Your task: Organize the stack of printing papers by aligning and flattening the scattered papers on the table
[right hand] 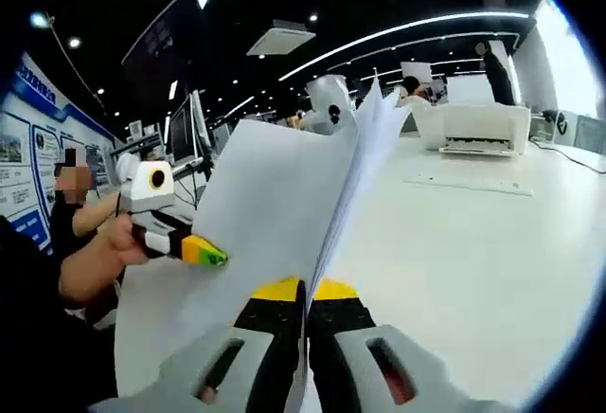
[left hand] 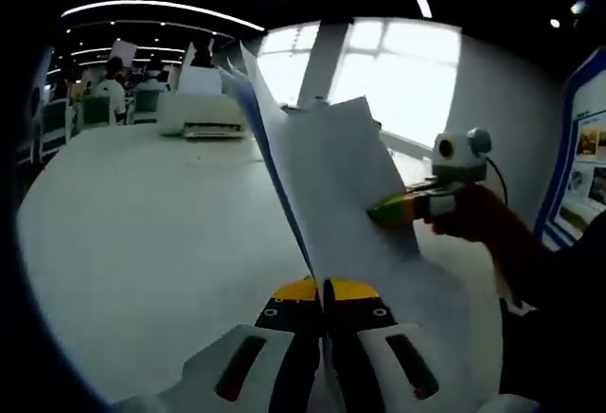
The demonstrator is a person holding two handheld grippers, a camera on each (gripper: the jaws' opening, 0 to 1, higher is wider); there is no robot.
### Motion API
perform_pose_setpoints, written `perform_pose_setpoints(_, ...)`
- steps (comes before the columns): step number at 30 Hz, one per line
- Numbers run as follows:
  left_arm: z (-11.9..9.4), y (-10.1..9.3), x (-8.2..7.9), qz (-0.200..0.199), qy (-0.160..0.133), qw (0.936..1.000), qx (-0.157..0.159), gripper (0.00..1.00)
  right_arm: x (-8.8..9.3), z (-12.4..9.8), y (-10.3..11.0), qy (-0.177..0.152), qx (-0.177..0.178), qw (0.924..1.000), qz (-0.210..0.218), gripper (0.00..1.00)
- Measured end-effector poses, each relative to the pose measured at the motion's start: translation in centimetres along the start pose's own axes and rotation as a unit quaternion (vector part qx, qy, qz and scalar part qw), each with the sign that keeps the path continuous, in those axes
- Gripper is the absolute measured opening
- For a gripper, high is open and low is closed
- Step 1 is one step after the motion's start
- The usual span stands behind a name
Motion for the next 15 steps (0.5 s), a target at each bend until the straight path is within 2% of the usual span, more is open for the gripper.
perform_pose_setpoints(9, 0.8, 0.9, 1.0, 0.020, 0.016, 0.9995, -0.020, 0.06, 1.3, 1.0, -0.5, 0.022, 0.031, 0.9991, -0.020, 0.00)
perform_pose_setpoints(15, 1.3, 1.1, 1.6, 0.040, 0.009, 0.9986, -0.032, 0.06, 2.0, 1.5, -0.3, 0.036, 0.059, 0.9967, -0.041, 0.03)
Point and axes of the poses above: the point that each gripper's makers call its tool centre point, and the gripper's own axes: z roughly forward along the fingers, y roughly to its left, x roughly out of its underside, the point moved 8 cm from there along -z, roughly backward along the fingers, and after that the axes turned 3 degrees about y, right-handed, at the moved point
